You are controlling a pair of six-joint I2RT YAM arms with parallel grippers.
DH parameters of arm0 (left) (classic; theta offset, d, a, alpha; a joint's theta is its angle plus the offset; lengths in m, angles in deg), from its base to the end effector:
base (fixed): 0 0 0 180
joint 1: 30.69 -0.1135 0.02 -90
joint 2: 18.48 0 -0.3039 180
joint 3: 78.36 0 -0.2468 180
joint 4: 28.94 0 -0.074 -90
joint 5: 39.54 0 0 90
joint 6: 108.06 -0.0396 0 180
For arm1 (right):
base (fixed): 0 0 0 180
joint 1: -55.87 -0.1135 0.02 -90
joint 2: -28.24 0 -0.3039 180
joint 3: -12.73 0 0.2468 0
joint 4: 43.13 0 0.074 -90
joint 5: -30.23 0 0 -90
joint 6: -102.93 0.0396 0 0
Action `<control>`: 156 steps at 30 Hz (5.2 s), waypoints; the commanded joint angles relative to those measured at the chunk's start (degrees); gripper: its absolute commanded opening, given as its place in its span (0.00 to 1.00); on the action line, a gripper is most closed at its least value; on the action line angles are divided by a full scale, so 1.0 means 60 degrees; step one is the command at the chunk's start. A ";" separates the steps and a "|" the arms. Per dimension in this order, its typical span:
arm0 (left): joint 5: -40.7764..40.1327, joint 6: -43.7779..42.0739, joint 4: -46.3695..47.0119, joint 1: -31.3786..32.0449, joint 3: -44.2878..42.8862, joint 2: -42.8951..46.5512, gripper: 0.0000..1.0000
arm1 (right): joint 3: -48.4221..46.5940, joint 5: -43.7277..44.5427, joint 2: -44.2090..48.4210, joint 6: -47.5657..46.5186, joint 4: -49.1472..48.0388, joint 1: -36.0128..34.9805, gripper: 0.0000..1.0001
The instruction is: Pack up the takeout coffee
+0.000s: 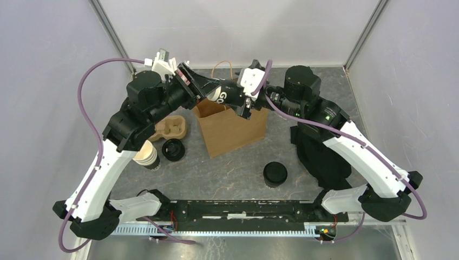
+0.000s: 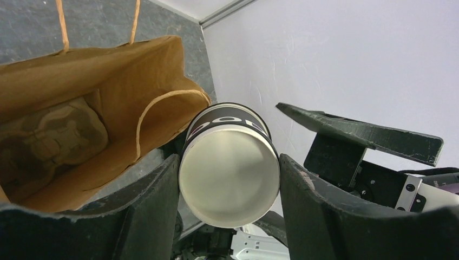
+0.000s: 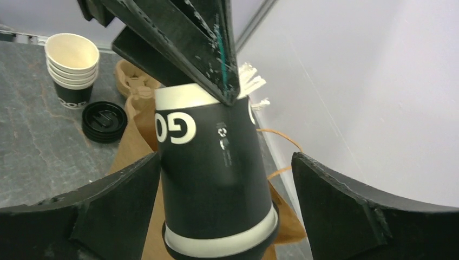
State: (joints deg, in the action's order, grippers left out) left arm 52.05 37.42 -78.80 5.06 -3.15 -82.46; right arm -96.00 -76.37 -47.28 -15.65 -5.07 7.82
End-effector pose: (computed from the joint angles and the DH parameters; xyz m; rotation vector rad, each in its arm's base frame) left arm 0.1500 -0.1094 0.5300 -0.3007 1.8596 -1.1670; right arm 0.1668 0.2025 0.5335 -1.2043 1.1651 0.4968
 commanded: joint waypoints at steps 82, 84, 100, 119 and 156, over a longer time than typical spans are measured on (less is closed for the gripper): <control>0.4367 0.8347 1.1969 -0.3892 0.5496 0.0934 0.24 | -0.1031 -0.3122 -0.1253 1.2636 -0.4846 0.2689 0.88; 0.4378 0.8370 1.1963 -0.3892 0.5488 0.0924 0.24 | -0.0989 -0.3089 -0.1259 1.2621 -0.4846 0.2629 0.88; 0.4408 0.7768 1.1018 -0.3892 0.5420 0.1190 0.39 | -0.0817 -0.2578 -0.1018 1.2395 -0.4814 0.2567 0.64; 0.3039 0.3702 0.3123 -0.3907 0.3500 0.2440 0.90 | -0.0269 -0.0425 0.0202 1.0881 -0.3577 0.2612 0.46; -0.0002 -0.1682 -0.2644 -0.2532 0.0746 -0.1816 0.44 | 0.0112 0.0886 0.2639 0.1461 0.0748 0.2728 0.26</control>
State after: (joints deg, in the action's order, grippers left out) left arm 54.39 32.13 -100.02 -10.55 1.22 -93.13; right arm -94.84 -68.04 -32.35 -2.69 -2.71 24.12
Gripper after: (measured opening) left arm 0.503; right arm 0.737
